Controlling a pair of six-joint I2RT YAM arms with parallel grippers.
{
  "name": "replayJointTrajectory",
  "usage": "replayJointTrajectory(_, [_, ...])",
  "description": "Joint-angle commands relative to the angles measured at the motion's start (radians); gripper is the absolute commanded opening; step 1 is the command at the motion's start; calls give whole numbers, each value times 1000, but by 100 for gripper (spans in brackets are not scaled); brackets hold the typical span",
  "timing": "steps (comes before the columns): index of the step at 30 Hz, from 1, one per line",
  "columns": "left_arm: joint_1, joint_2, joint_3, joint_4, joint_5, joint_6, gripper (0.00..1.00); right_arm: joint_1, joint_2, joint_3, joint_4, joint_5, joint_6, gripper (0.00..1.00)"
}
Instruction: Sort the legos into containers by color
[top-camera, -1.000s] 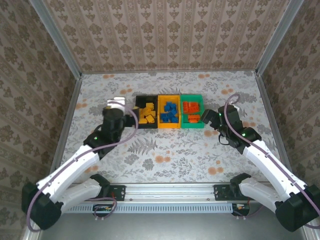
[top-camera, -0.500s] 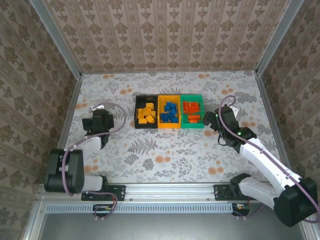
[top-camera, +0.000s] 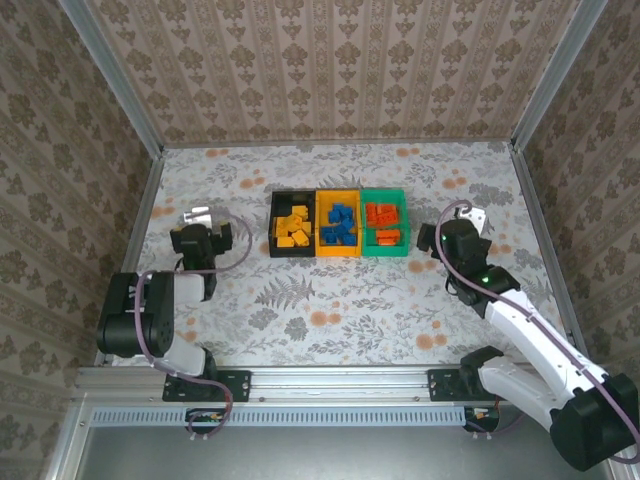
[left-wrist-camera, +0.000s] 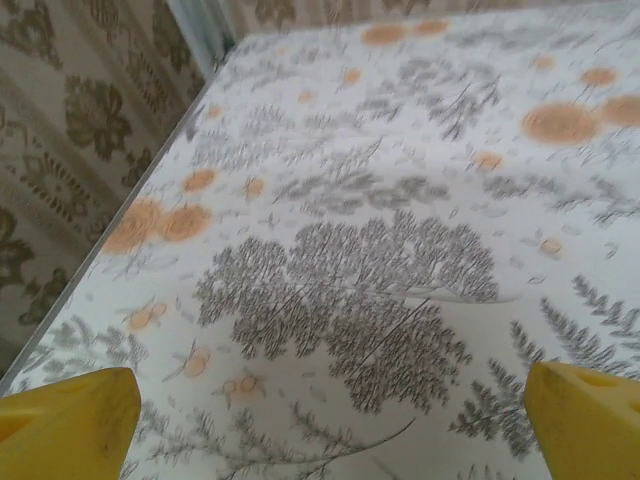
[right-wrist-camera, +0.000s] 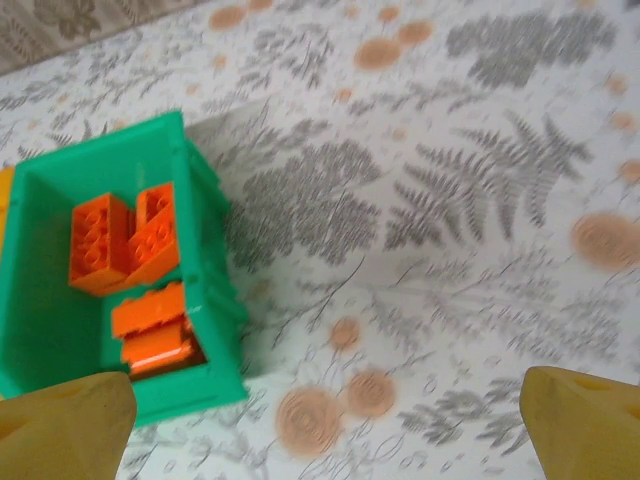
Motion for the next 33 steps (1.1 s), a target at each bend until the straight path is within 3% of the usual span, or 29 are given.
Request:
replayJointTrajectory(1, [12, 24, -15, 108, 36, 6, 100, -47, -15, -85, 256, 93, -233, 100])
replayJointTrajectory(7, [12, 17, -11, 92, 38, -1, 100, -208, 187, -281, 817, -145, -336, 100])
replayJointTrajectory(11, [10, 18, -13, 99, 38, 0, 100, -250, 420, -251, 967, -204, -360, 100])
replayJointTrajectory(16, [11, 18, -12, 98, 38, -1, 100, -304, 573, -209, 1033, -306, -341, 100])
replayJointTrajectory(19, [12, 18, -13, 97, 39, 0, 100, -308, 588, -199, 1013, -367, -356, 100])
replayJointTrajectory(21, [11, 18, -12, 96, 40, -1, 100, -303, 627, -232, 1119, -419, -388, 100])
replayJointTrajectory(33, [8, 19, -11, 97, 37, 8, 100, -300, 616, -225, 1086, -408, -386, 100])
